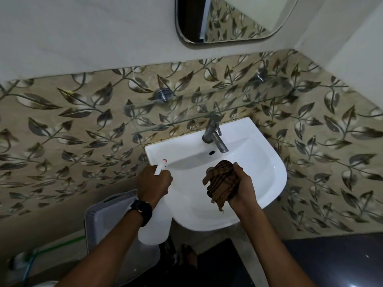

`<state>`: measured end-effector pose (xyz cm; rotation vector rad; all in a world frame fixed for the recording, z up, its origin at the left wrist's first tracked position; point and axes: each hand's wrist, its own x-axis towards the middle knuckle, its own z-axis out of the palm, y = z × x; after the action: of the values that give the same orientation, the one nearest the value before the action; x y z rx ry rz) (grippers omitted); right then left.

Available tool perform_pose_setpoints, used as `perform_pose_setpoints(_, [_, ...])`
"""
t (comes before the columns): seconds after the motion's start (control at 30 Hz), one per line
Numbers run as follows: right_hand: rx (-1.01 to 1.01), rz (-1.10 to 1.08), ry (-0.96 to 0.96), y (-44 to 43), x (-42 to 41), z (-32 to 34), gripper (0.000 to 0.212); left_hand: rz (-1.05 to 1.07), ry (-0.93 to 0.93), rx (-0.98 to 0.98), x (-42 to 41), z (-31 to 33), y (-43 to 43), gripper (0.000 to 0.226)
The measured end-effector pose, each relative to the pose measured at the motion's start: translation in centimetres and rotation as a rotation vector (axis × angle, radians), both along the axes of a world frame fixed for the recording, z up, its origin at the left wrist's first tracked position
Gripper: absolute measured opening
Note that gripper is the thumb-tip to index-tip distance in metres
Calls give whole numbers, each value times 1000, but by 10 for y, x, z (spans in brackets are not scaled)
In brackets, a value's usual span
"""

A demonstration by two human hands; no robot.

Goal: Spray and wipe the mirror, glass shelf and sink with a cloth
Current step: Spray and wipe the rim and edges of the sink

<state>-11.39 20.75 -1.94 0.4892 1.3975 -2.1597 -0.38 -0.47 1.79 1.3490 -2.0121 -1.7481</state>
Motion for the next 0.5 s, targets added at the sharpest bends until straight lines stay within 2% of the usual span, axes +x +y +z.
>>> perform_pose_setpoints(0.1, [27, -13, -25, 5, -1, 4, 76, 16, 19, -24, -4, -4, 2, 50])
perform_pose_setpoints(0.23, [54, -19, -43, 12, -3, 8, 57, -65, 74, 0, -16, 9, 13, 35])
perform_pose_setpoints(0.37, [69, -111, -60, 15, -1, 11, 62, -228, 128, 52, -41, 27, 30, 45])
perform_pose_setpoints(0.43, [91, -139, -72, 20, -2, 8, 73, -288, 145, 56, -58, 34, 38, 44])
perform_pose_setpoints(0.5, [115, -149, -76, 27, -3, 7, 72, -348, 159, 35, -76, 39, 45, 40])
